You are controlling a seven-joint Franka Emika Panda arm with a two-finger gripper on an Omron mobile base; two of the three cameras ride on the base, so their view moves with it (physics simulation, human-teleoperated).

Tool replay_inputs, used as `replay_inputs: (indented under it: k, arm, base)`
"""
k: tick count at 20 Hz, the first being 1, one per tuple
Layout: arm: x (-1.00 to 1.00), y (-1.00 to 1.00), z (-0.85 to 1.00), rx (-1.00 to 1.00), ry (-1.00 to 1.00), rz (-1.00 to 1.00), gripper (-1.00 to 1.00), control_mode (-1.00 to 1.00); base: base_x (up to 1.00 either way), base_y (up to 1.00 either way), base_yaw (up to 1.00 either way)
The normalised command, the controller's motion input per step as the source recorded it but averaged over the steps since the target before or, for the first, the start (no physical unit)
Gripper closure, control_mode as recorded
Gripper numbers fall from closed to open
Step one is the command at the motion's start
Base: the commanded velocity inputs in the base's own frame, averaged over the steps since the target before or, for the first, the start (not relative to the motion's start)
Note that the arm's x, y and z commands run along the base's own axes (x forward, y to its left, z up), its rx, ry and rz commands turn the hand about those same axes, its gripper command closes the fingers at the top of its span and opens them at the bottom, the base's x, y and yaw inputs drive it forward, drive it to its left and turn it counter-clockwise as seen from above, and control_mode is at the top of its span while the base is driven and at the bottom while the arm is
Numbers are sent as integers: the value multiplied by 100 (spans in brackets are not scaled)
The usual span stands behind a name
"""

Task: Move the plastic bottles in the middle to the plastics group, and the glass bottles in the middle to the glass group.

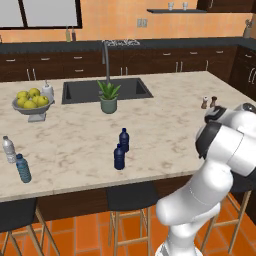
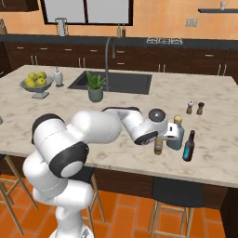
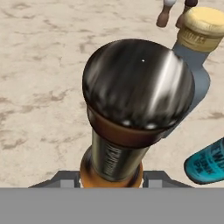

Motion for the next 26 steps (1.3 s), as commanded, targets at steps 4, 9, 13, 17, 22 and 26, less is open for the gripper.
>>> replay_inputs:
  k: [4,9,13,17,22,26]
  arm:
    - [0,-32,0,0,0,-1,100,-100]
    - [0,-19,-2,0,0,0,100,-100]
    - [0,-12,-13,0,0,0,100,-100]
    - [0,0,-43,0,0,0,100,-100]
    - [0,0,-45,0,0,0,100,-100]
    - [0,-2,-5,0,-9,0,100,-100]
  base:
    - [0,0,0]
    - [0,0,0]
    - [0,0,0]
    - [0,0,0]
    - [0,0,0]
    - [0,0,0]
